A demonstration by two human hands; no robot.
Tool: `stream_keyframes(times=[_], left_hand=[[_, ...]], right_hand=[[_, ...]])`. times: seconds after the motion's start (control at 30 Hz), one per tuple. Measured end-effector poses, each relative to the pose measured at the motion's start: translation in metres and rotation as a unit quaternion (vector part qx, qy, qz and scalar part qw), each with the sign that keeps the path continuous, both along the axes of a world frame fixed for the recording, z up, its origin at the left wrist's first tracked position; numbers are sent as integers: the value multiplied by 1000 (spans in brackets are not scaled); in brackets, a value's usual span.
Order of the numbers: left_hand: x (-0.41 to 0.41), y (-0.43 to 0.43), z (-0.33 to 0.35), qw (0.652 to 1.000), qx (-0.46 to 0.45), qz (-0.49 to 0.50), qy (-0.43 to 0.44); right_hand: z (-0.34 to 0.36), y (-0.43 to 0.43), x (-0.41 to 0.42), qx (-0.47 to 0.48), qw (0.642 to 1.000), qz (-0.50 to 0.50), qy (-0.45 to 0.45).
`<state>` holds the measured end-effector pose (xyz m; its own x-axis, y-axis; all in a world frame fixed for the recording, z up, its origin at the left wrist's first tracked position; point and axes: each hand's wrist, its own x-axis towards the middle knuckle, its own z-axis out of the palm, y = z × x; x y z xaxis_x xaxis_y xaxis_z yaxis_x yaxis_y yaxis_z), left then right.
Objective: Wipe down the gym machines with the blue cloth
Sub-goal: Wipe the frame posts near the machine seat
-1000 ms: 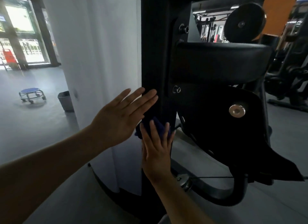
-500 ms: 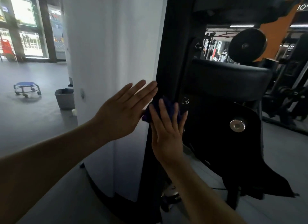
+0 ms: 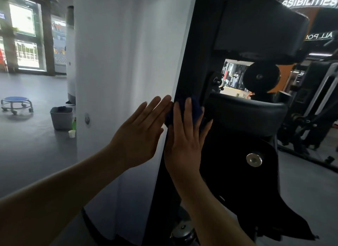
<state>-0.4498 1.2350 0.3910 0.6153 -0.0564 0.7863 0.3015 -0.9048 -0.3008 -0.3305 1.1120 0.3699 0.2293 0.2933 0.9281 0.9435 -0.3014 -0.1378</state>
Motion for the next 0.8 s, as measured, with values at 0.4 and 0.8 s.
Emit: stream_keyframes(times=[0.4,0.8], left_hand=[[1,2,0,1000,-4,-24,-16],[11,18,20,991,-86,-28,-101]], right_hand=[[34,-6,7,-14,999,-28,-43],[90,6,13,-25,992,-48,-113]])
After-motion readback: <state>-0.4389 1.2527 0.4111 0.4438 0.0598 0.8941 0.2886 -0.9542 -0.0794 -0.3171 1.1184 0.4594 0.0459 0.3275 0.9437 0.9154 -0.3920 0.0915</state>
